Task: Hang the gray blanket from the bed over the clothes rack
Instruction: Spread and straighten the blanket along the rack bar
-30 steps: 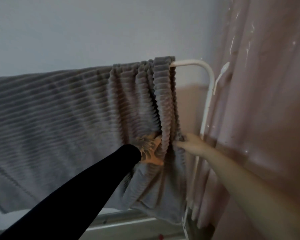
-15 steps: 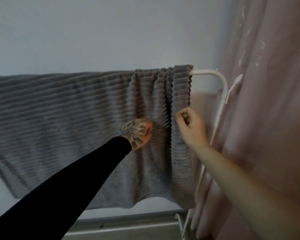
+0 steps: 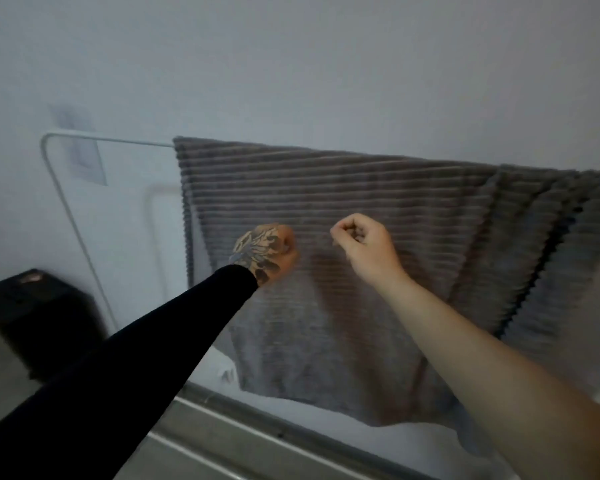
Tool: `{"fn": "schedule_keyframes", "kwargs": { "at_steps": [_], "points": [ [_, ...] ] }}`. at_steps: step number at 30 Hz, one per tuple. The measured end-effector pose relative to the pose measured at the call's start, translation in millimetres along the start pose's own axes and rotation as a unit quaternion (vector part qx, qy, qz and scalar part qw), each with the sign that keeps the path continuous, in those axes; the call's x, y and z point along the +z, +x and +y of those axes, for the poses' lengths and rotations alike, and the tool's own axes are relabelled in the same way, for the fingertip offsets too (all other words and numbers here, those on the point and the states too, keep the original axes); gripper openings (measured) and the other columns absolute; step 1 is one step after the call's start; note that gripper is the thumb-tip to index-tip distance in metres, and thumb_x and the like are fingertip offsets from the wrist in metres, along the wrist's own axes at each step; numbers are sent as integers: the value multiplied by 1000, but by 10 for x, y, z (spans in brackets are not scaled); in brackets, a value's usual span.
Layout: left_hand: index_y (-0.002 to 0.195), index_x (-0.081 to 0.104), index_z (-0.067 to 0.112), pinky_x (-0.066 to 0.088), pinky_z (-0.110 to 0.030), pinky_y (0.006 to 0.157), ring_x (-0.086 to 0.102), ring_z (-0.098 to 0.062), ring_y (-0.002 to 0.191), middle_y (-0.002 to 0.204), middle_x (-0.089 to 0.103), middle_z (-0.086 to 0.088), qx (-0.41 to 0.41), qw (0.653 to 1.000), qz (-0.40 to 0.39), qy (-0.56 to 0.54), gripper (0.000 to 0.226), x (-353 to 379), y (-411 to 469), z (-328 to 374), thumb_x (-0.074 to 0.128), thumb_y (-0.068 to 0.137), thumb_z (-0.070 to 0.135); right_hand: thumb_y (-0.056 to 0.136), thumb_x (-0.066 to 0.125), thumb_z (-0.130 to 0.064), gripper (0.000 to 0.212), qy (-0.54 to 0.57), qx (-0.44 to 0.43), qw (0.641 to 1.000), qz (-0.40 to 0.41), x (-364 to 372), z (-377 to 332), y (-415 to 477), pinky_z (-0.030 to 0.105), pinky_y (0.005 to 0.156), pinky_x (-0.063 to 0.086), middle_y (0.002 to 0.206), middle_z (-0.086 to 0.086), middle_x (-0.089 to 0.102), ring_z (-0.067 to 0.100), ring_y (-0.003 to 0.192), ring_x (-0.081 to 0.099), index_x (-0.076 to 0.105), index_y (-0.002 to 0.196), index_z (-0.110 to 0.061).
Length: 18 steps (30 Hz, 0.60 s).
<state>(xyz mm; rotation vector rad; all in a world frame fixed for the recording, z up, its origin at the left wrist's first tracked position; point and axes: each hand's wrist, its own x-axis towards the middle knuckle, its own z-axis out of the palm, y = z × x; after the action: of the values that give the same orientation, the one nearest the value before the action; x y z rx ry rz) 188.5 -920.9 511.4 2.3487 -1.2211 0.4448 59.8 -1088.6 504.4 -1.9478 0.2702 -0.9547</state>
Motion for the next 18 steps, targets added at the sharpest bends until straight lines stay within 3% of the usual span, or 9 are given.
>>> {"fn": "schedule_keyframes", "kwargs": {
  "at_steps": [5, 9, 12, 16, 18],
  "points": [
    [99, 71, 24, 57, -39, 86, 69, -29, 97, 106, 74, -2, -94, 995, -14, -8, 20, -518, -212, -1107, 63, 87, 37, 97, 69, -19, 21, 22, 3, 999, -48, 1085, -271, 197, 31, 63, 48, 74, 0, 72, 1, 53, 55, 68, 78, -26],
    [94, 72, 25, 58, -41, 89, 69, -28, 94, 102, 76, 0, -142, 989, -10, -39, 16, -836, -275, -1859, 63, 87, 35, 97, 68, -20, 17, 12, 26, 997, -69, 1839, -369, 288, 31, 59, 48, 85, 24, 74, 9, 51, 56, 68, 80, -23],
    [92, 74, 23, 57, -41, 89, 67, -25, 95, 98, 74, 4, -155, 985, -6, -77, 23, -948, -272, -2254, 60, 85, 39, 96, 69, -20, 14, -10, 54, 996, -66, 2262, -317, 340, 31, 59, 50, 88, 25, 74, 8, 50, 59, 68, 82, -20],
    [94, 74, 21, 57, -40, 89, 70, -26, 96, 98, 75, 3, -150, 981, -20, -119, 21, -925, -125, -2578, 60, 87, 34, 92, 74, -23, 13, -51, 80, 993, -65, 2631, -232, 421, 36, 66, 56, 67, 7, 69, 14, 56, 67, 68, 81, -24],
    [97, 74, 20, 59, -43, 88, 73, -26, 91, 100, 75, 2, -149, 977, -30, -153, 22, -867, -13, -2654, 60, 87, 34, 89, 76, -23, 10, -79, 64, 994, -45, 2730, -212, 486, 32, 69, 55, 68, -5, 68, 17, 66, 70, 69, 82, -25]
  ]
}}
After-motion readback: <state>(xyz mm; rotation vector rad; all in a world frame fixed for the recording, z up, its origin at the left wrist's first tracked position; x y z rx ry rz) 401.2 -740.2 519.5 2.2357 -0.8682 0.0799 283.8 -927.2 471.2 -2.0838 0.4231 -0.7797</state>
